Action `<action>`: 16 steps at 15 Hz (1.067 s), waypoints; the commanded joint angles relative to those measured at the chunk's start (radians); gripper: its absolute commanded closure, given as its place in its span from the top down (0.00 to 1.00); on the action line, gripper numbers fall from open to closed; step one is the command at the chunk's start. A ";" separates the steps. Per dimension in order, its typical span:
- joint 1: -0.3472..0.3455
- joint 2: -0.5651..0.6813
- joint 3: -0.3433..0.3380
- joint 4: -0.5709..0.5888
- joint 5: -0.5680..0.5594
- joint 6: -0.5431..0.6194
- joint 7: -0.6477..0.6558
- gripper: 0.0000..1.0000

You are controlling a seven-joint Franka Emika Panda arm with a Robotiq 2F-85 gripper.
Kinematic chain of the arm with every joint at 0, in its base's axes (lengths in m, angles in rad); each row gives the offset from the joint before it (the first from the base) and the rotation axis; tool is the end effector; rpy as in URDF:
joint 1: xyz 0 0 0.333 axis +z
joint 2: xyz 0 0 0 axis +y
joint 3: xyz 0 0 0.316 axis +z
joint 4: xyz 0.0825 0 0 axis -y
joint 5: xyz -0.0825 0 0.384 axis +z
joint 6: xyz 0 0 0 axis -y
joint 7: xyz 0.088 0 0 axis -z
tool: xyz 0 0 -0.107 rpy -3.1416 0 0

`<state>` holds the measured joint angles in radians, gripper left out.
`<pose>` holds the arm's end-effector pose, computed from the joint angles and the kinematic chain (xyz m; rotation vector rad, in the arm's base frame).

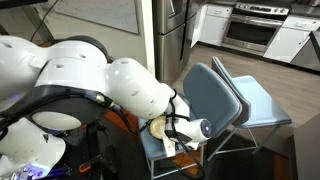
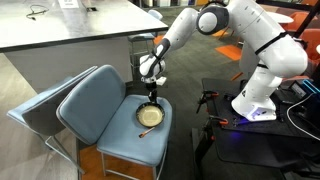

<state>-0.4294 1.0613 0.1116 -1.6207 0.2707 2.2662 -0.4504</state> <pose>0.5731 -0.1808 -0.0215 -2.6998 0.1655 0.3857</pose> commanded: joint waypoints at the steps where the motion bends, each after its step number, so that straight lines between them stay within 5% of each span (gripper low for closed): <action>1: 0.002 -0.053 -0.012 -0.065 0.004 0.050 -0.024 0.65; 6: 0.032 -0.163 -0.041 -0.174 -0.003 0.088 0.036 0.99; 10: 0.125 -0.328 -0.065 -0.364 -0.015 0.139 0.146 1.00; 16: 0.380 -0.536 -0.163 -0.576 -0.143 0.232 0.490 1.00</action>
<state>-0.1406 0.6221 0.0077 -2.0917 0.1961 2.4515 -0.0807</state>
